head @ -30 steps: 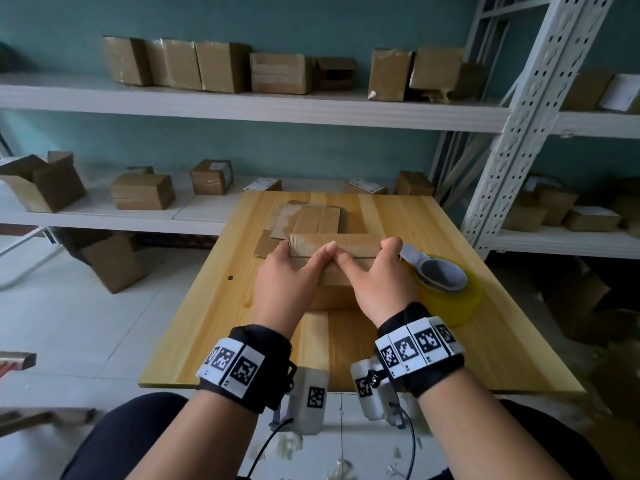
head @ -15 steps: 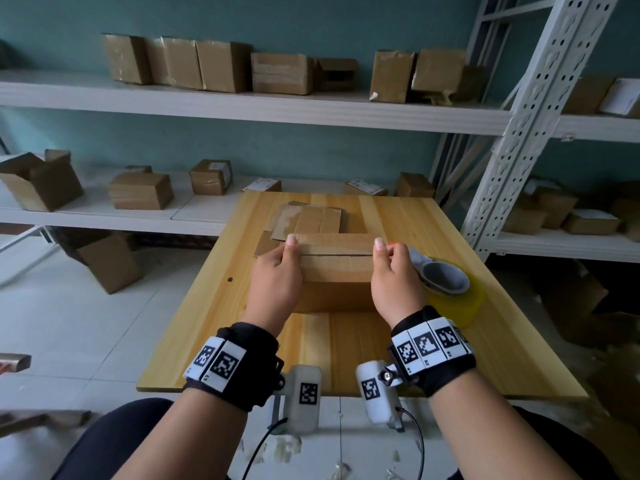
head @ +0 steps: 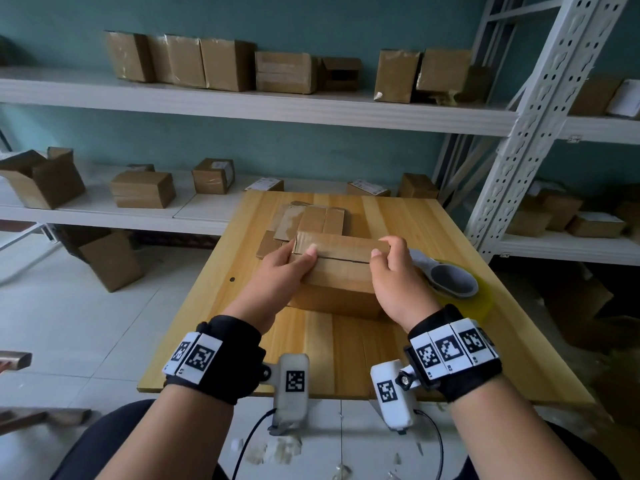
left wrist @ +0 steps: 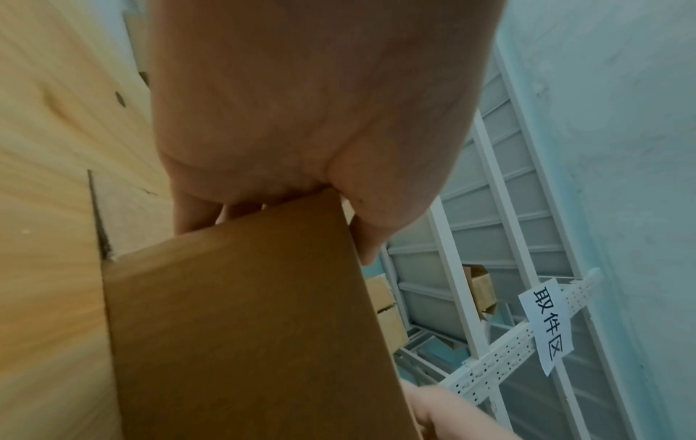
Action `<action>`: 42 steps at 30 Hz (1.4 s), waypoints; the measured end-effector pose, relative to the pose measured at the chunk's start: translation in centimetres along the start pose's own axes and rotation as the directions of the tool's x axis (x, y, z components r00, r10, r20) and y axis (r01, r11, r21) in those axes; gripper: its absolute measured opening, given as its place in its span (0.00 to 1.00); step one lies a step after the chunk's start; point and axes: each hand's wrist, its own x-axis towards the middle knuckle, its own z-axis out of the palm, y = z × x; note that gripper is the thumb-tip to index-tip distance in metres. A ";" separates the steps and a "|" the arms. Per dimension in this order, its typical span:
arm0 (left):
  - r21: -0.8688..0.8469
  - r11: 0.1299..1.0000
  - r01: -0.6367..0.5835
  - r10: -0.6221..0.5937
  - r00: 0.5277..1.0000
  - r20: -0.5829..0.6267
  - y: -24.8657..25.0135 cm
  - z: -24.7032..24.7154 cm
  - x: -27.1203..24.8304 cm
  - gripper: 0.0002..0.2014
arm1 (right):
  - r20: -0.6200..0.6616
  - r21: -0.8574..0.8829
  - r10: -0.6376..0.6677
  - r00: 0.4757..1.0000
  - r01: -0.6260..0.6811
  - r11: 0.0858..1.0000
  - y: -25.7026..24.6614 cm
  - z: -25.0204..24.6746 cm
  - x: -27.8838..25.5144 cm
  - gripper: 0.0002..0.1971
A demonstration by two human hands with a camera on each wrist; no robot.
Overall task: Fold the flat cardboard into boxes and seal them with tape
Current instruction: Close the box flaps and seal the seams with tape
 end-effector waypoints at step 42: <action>0.008 0.846 -0.533 0.529 0.842 0.107 0.4 2.7 -1.5 0.38 | -0.377 0.063 -0.402 0.834 0.457 0.887 0.2 -0.4 -0.6 0.20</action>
